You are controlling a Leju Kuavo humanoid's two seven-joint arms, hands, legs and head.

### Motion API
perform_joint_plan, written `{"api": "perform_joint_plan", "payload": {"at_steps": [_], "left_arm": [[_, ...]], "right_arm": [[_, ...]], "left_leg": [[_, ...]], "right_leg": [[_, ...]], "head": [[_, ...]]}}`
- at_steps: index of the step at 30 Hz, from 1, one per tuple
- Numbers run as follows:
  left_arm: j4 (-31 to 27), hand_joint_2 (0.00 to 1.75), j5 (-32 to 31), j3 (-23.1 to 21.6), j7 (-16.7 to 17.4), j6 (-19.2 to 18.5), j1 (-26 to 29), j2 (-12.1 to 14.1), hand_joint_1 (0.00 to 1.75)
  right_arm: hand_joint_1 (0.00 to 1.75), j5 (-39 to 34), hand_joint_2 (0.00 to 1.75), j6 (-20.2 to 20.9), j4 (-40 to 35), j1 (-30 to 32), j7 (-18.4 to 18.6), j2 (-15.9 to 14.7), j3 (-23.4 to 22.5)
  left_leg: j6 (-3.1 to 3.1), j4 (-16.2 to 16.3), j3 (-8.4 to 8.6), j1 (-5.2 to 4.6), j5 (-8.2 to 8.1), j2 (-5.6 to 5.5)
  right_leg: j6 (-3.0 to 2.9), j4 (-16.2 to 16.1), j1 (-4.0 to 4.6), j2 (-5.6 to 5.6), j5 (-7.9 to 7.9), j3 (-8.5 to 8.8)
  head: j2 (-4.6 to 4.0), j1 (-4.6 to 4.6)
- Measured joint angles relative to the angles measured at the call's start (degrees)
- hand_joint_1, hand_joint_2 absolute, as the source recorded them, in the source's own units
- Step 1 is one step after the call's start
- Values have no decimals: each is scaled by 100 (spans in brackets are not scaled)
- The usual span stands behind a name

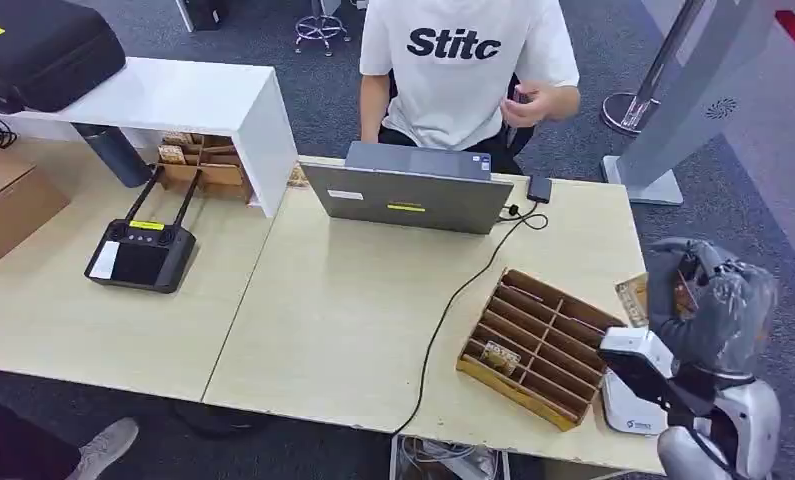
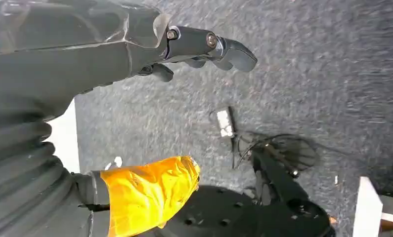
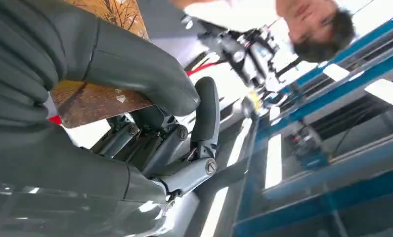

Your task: Pass the card to the sensor for recognition and then transmit it.

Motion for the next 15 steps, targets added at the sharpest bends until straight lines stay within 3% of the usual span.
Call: {"api": "perform_joint_plan", "payload": {"at_steps": [3,5,10,15], "left_arm": [[402,175,-271,175,-420,-37,-305,149,0],[838,175,-397,267,-740,31,-564,298,0],[1801,175,-524,413,-1121,223,-1030,625,0],[2527,175,-526,520,-1180,380,-1301,811,0]], "right_arm": [[175,-234,175,914,558,-1034,204,48,332],[175,-203,175,1306,1245,-1915,410,161,652],[175,-26,175,1724,2856,-3560,872,510,1342],[175,256,175,2104,4470,-4698,1202,983,1899]], "left_leg": [[-3,0,-6,1,21,3],[-10,0,-12,-1,38,3],[-24,0,-27,1,70,-18],[-28,0,-27,3,73,-21]], "right_leg": [[1,5,1,4,18,-6],[-12,13,-1,4,33,-23],[-22,29,1,-12,48,-39],[-23,31,2,-14,48,-42]], "head": [[0,2],[0,-2],[0,-4],[0,0]]}}
